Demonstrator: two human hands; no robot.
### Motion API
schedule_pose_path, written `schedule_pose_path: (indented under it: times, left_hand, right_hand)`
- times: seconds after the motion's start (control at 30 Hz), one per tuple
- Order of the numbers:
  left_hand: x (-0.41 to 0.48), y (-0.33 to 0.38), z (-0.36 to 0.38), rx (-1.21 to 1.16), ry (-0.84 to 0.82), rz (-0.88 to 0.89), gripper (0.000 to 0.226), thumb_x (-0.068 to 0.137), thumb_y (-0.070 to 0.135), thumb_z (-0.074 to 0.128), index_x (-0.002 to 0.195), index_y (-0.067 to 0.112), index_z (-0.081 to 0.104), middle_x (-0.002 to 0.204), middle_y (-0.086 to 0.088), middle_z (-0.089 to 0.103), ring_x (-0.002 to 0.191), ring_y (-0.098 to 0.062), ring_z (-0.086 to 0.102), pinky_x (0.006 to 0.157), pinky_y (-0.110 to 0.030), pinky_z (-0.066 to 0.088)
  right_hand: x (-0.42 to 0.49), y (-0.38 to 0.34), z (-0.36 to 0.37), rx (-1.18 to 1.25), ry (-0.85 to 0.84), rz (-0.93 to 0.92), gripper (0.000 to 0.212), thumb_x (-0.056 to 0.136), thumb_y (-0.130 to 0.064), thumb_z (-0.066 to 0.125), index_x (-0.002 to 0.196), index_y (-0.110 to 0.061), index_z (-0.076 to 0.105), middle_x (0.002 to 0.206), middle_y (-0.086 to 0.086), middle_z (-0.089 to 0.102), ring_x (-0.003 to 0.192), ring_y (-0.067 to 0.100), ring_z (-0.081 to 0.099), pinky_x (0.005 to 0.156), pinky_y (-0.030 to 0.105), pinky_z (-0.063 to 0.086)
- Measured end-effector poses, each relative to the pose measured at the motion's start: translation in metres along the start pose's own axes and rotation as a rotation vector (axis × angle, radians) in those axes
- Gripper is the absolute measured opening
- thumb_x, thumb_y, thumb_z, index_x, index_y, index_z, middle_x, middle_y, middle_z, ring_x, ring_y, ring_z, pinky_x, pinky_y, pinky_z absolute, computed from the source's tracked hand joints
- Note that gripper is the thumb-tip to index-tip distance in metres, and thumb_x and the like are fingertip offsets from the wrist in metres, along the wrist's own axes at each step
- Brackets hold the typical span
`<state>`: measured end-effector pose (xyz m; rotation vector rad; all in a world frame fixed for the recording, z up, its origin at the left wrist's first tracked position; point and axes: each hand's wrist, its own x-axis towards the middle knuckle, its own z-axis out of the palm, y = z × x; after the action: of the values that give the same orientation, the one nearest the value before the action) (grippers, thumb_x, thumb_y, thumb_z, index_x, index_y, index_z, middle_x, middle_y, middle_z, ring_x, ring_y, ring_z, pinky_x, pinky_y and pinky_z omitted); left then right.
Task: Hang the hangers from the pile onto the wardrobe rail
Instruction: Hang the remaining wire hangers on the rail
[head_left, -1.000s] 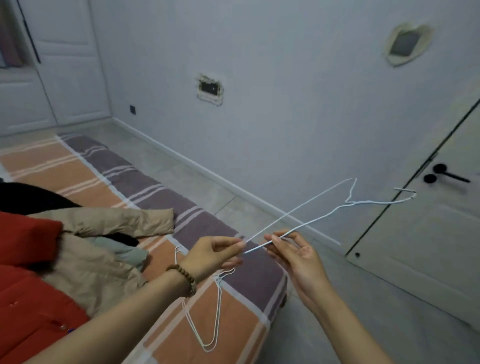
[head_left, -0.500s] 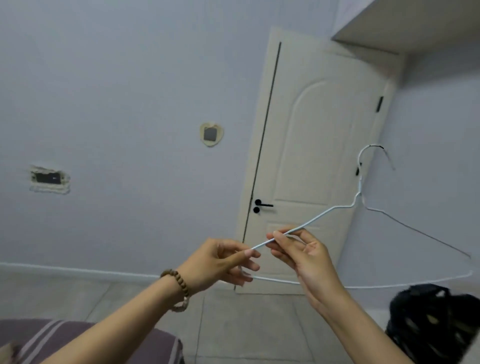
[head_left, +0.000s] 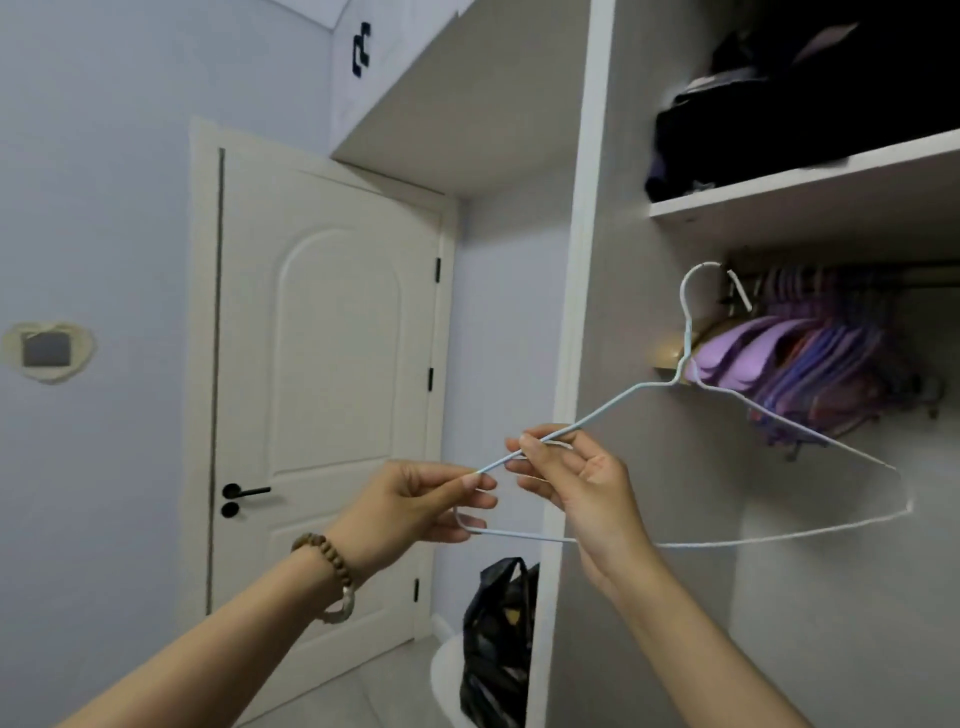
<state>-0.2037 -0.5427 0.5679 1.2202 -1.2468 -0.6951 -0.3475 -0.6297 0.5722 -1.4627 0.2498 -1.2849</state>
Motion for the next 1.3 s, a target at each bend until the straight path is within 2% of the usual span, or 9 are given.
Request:
schedule_pose_path:
  times: [0.1, 0.3, 0.47, 0.57, 0.63, 0.73, 0.9, 1.03, 1.3]
  left_hand:
    - [0.037, 0.006, 0.053, -0.043, 0.004, 0.039, 0.017, 0.089, 0.014, 0.056, 0.087, 0.013, 0.072, 0.079, -0.002, 0.075, 0.067, -0.013, 0.071, 0.062, -0.019, 0.057]
    - [0.097, 0.014, 0.146, -0.114, -0.001, 0.105, 0.015, 0.089, 0.012, 0.057, 0.086, 0.012, 0.072, 0.076, 0.0, 0.074, 0.064, -0.013, 0.07, 0.062, -0.021, 0.058]
    - [0.139, 0.023, 0.216, -0.157, -0.07, 0.147, 0.016, 0.091, 0.011, 0.055, 0.089, 0.009, 0.071, 0.074, 0.001, 0.072, 0.059, -0.007, 0.068, 0.06, -0.018, 0.057]
    - [0.16, 0.034, 0.251, -0.122, -0.137, 0.207, 0.016, 0.092, 0.011, 0.054, 0.094, 0.01, 0.07, 0.083, -0.006, 0.07, 0.063, -0.005, 0.065, 0.062, -0.016, 0.055]
    - [0.17, 0.043, 0.271, -0.123, -0.181, 0.225, 0.017, 0.093, 0.008, 0.052, 0.091, 0.011, 0.068, 0.085, -0.007, 0.068, 0.064, -0.003, 0.062, 0.062, -0.016, 0.055]
    - [0.183, 0.054, 0.297, -0.203, -0.247, 0.166, 0.017, 0.094, 0.009, 0.049, 0.101, 0.009, 0.065, 0.089, -0.003, 0.067, 0.064, -0.001, 0.062, 0.063, -0.017, 0.056]
    - [0.198, 0.067, 0.322, -0.234, -0.318, 0.06, 0.015, 0.095, 0.021, 0.05, 0.103, 0.014, 0.061, 0.113, -0.007, 0.065, 0.092, -0.017, 0.064, 0.076, -0.025, 0.057]
    - [0.207, 0.071, 0.327, -0.23, -0.336, 0.008, 0.02, 0.096, 0.022, 0.046, 0.11, 0.014, 0.057, 0.119, -0.008, 0.064, 0.092, -0.014, 0.066, 0.078, -0.027, 0.055]
    - [0.207, 0.053, 0.315, -0.196, -0.35, -0.082, 0.028, 0.097, 0.02, 0.044, 0.119, 0.008, 0.055, 0.109, -0.008, 0.067, 0.09, -0.018, 0.064, 0.074, -0.022, 0.054]
  right_hand:
    - [0.025, -0.011, -0.051, -0.06, 0.054, -0.06, 0.007, 0.087, -0.009, 0.062, 0.094, -0.011, 0.06, 0.079, 0.002, 0.075, 0.069, 0.01, 0.069, 0.063, 0.019, 0.053]
    - [0.064, -0.029, -0.139, -0.195, 0.199, -0.21, 0.048, 0.088, -0.007, 0.061, 0.127, -0.016, 0.035, 0.072, -0.003, 0.074, 0.06, 0.007, 0.066, 0.052, 0.016, 0.049]
    - [0.097, -0.044, -0.211, -0.334, 0.33, -0.266, 0.067, 0.091, -0.011, 0.056, 0.146, -0.016, 0.018, 0.062, 0.012, 0.061, 0.042, 0.002, 0.045, 0.05, 0.018, 0.033]
    - [0.114, -0.061, -0.25, -0.314, 0.369, -0.286, 0.061, 0.092, -0.008, 0.054, 0.146, -0.012, 0.024, 0.046, -0.008, 0.049, 0.041, 0.001, 0.037, 0.051, 0.019, 0.033]
    - [0.126, -0.073, -0.274, -0.32, 0.423, -0.304, 0.049, 0.09, -0.014, 0.058, 0.135, -0.009, 0.04, 0.062, -0.012, 0.056, 0.049, -0.002, 0.038, 0.052, 0.015, 0.032]
    - [0.141, -0.086, -0.306, -0.354, 0.488, -0.286, 0.039, 0.09, -0.014, 0.057, 0.127, -0.014, 0.045, 0.064, -0.011, 0.062, 0.049, -0.005, 0.041, 0.056, 0.015, 0.031]
    - [0.155, -0.106, -0.328, -0.293, 0.485, -0.164, 0.046, 0.094, -0.003, 0.049, 0.138, -0.009, 0.036, 0.076, 0.009, 0.057, 0.031, -0.001, 0.032, 0.032, 0.012, 0.025]
    - [0.168, -0.107, -0.34, -0.283, 0.471, -0.074, 0.027, 0.093, 0.0, 0.047, 0.119, -0.008, 0.048, 0.069, 0.007, 0.051, 0.029, 0.0, 0.031, 0.031, 0.012, 0.021]
    - [0.161, -0.075, -0.353, -0.48, 0.471, 0.021, 0.038, 0.092, -0.013, 0.056, 0.128, -0.004, 0.048, 0.067, 0.002, 0.055, 0.036, 0.001, 0.039, 0.033, 0.013, 0.028]
